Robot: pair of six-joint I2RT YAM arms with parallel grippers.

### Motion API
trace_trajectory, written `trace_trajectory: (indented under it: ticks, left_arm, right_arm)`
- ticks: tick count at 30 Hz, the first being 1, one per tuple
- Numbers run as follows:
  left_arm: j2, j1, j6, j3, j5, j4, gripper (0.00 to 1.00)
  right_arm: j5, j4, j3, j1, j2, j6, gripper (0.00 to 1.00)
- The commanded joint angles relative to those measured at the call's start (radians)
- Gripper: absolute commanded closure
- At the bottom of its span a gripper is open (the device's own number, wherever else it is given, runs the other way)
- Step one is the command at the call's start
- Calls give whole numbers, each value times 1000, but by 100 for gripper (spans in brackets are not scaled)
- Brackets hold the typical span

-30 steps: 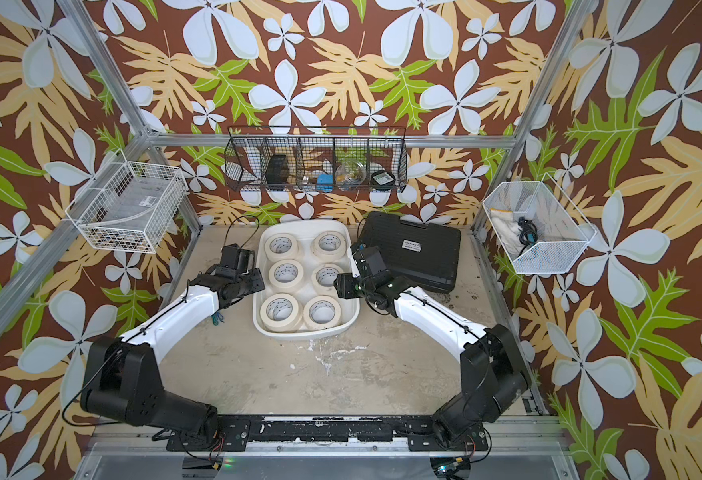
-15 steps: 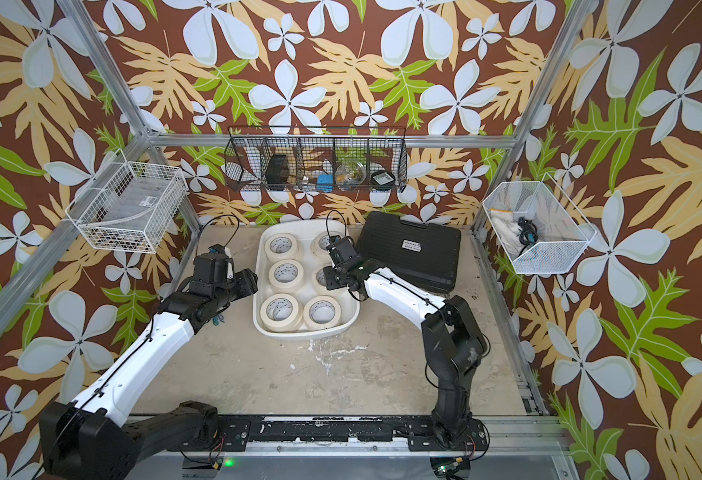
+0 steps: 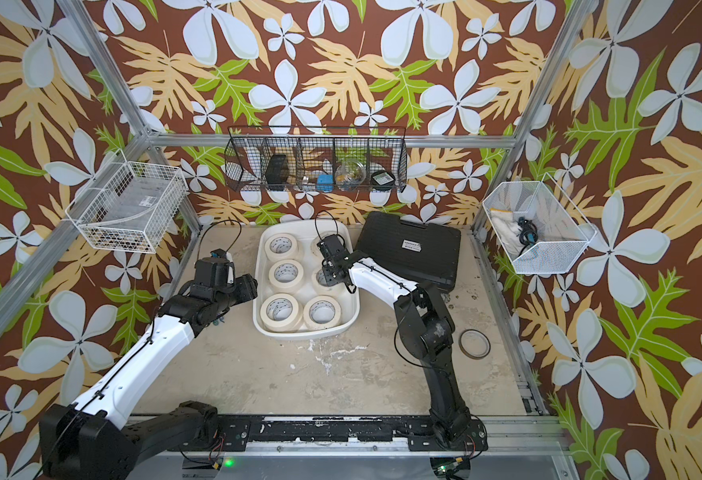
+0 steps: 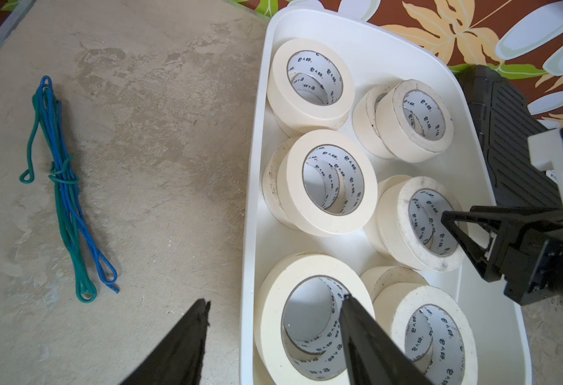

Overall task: Take out the art tape in the storage box
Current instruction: Pick up the art tape from the storage box.

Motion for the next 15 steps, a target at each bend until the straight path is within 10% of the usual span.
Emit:
trace_trajectory:
  ticks: [1, 15]
  left_arm:
    - [-3, 1, 6, -9, 16, 20, 33]
    - [-6, 1, -8, -9, 80, 32, 33]
  right_arm:
    - [32, -25, 32, -7, 23, -24, 48]
    - [-99, -27, 92, -30, 102, 4, 56]
